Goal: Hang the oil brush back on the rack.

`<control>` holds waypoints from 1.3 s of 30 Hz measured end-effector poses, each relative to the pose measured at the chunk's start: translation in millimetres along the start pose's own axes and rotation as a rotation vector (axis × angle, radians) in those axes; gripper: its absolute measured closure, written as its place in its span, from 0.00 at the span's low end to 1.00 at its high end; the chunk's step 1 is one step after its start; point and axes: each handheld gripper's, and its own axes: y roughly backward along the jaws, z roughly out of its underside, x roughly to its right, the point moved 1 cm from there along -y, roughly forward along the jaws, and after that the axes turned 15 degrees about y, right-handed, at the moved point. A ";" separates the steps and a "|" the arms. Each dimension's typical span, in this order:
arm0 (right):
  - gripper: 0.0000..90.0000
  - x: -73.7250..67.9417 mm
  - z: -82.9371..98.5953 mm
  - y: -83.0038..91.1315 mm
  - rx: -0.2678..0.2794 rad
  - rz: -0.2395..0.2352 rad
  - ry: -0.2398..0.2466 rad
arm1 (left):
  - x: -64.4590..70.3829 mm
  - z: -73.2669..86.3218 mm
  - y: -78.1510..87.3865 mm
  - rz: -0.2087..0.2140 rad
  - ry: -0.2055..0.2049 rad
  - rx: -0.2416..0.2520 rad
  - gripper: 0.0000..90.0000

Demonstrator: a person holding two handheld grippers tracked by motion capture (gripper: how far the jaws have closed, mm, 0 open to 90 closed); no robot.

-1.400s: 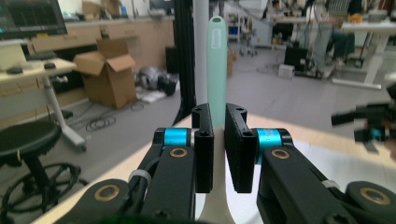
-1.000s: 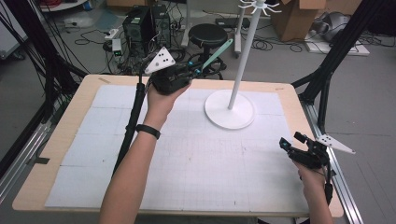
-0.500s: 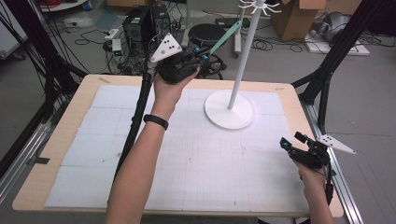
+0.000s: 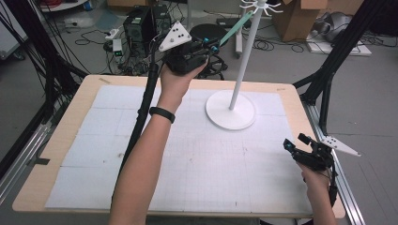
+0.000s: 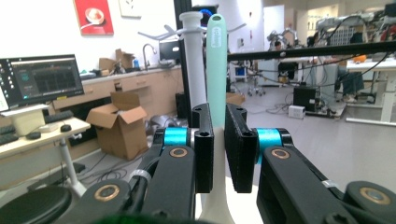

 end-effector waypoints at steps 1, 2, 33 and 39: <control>0.19 0.2 0.3 0.1 0.002 0.000 0.000 | -0.5 -0.3 -0.5 -0.004 -0.002 -0.001 0.92; 0.19 0.1 0.7 0.3 -0.002 -0.001 -0.002 | -1.1 -0.7 -0.7 -0.001 0.001 0.003 0.92; 0.19 0.4 0.4 0.2 0.004 0.000 -0.001 | -2.7 1.1 -15.9 -0.056 -0.038 -0.025 0.92; 0.19 1.2 0.6 0.6 0.004 0.001 -0.002 | -6.8 3.6 -19.6 -0.076 -0.036 -0.047 0.91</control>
